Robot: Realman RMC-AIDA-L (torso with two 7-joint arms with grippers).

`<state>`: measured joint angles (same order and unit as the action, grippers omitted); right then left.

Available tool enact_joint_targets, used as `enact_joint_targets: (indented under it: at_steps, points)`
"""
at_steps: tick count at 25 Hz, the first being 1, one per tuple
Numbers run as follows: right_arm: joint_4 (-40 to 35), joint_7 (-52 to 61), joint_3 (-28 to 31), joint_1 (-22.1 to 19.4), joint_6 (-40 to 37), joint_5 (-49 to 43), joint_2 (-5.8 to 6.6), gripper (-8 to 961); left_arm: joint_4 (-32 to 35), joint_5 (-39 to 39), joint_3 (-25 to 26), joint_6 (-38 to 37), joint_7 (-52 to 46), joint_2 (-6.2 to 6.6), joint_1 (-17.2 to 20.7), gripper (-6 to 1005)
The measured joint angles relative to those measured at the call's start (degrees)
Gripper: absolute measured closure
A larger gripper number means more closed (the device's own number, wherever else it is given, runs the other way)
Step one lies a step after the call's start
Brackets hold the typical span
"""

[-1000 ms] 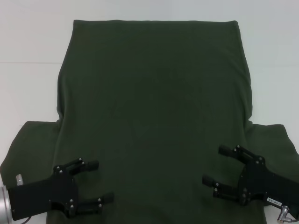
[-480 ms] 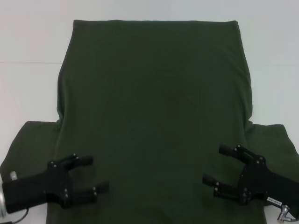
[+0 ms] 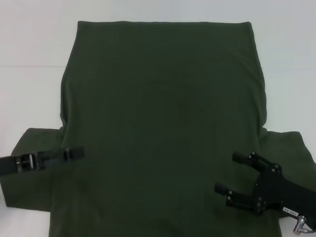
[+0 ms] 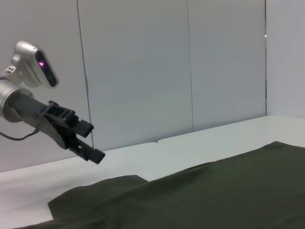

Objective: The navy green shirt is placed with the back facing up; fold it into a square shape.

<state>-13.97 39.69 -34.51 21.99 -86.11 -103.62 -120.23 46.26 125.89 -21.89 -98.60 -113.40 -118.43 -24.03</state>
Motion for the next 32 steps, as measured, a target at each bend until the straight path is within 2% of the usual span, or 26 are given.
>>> enact_joint_targets:
  at_steps: [2,5,10,16,20,27,32]
  points:
    - [0.0,0.2,-0.1,0.2,-0.1,0.0,0.0,8,2.3,3.2,0.0,-0.3,-6.2,0.66,-0.9,67]
    - [0.0,0.7,-0.1,0.5,-0.4,0.0,0.0,8,7.0,8.1,0.0,-0.4,-14.2,0.96,-1.7,67]
    - [0.0,1.2,-0.2,1.2,0.0,-0.3,0.0,8,11.0,12.1,0.4,-1.6,-24.4,2.31,-2.2,67]
    - [0.1,2.0,-0.2,1.4,-0.4,-0.3,0.0,8,14.0,19.6,5.4,-2.3,-30.6,4.16,-1.9,67]
    - [0.1,2.0,-0.2,1.4,-0.3,-0.3,0.0,8,13.8,24.8,8.0,-0.6,-31.4,4.64,-2.2,67]
    - [0.1,2.0,-0.2,1.4,-0.3,-0.1,0.08,8,9.2,27.7,8.0,4.9,-32.6,4.87,-2.9,67]
    - [0.1,2.0,-0.2,1.4,-0.4,-0.1,0.09,8,6.7,28.1,7.8,6.1,-33.1,5.26,-3.5,67]
